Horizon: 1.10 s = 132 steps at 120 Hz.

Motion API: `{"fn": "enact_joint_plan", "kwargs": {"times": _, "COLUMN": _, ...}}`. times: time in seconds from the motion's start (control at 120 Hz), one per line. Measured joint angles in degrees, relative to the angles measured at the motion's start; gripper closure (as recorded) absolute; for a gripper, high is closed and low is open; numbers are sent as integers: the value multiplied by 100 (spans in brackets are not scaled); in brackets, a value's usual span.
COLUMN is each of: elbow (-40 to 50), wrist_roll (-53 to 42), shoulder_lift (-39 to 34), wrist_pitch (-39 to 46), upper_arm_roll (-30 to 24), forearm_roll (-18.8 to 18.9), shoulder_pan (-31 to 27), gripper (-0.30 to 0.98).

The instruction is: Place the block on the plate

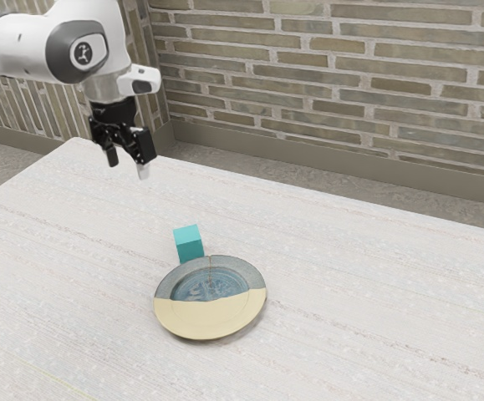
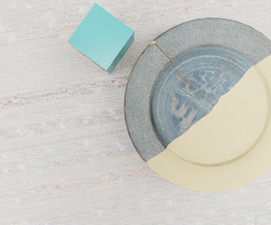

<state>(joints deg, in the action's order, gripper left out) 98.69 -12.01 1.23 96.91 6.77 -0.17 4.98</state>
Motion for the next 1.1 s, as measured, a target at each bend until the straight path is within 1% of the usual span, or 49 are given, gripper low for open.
{"fn": "enact_joint_plan", "kwargs": {"times": 0.108, "elbow": -4, "wrist_roll": -74, "shoulder_lift": 94, "wrist_pitch": 46, "upper_arm_roll": 0, "forearm_roll": -37, "shoulder_pan": -40, "gripper": 0}}
{"fn": "enact_joint_plan", "kwargs": {"times": 0.275, "elbow": -160, "wrist_roll": -145, "shoulder_lift": 558, "wrist_pitch": 197, "upper_arm_roll": 78, "forearm_roll": -179, "shoulder_pan": 46, "gripper": 0}}
{"fn": "enact_joint_plan", "kwargs": {"times": 0.392, "elbow": -469, "wrist_roll": -80, "shoulder_lift": 999, "wrist_pitch": 292, "upper_arm_roll": 428, "forearm_roll": -301, "shoulder_pan": 510, "gripper": 0}}
{"fn": "enact_joint_plan", "kwargs": {"times": 0.575, "elbow": -896, "wrist_roll": 234, "shoulder_lift": 1881, "wrist_pitch": 368, "upper_arm_roll": 1092, "forearm_roll": -735, "shoulder_pan": 1123, "gripper": 0}}
{"fn": "enact_joint_plan", "kwargs": {"times": 0.65, "elbow": -1059, "wrist_roll": 451, "shoulder_lift": 2195, "wrist_pitch": 449, "upper_arm_roll": 1401, "forearm_roll": -883, "shoulder_pan": 1355, "gripper": 0}}
{"fn": "enact_joint_plan", "kwargs": {"times": 0.708, "elbow": -1073, "wrist_roll": 676, "shoulder_lift": 2302, "wrist_pitch": 589, "upper_arm_roll": 1507, "forearm_roll": -956, "shoulder_pan": 1450, "gripper": 0}}
{"fn": "enact_joint_plan", "kwargs": {"times": 0.942, "elbow": -819, "wrist_roll": 2011, "shoulder_lift": 2531, "wrist_pitch": 1288, "upper_arm_roll": 1482, "forearm_roll": -1066, "shoulder_pan": 1434, "gripper": 0}}
{"fn": "enact_joint_plan", "kwargs": {"times": 1.1, "elbow": -834, "wrist_roll": 2899, "shoulder_lift": 2870, "wrist_pitch": 1781, "upper_arm_roll": 1399, "forearm_roll": -1153, "shoulder_pan": 1154, "gripper": 0}}
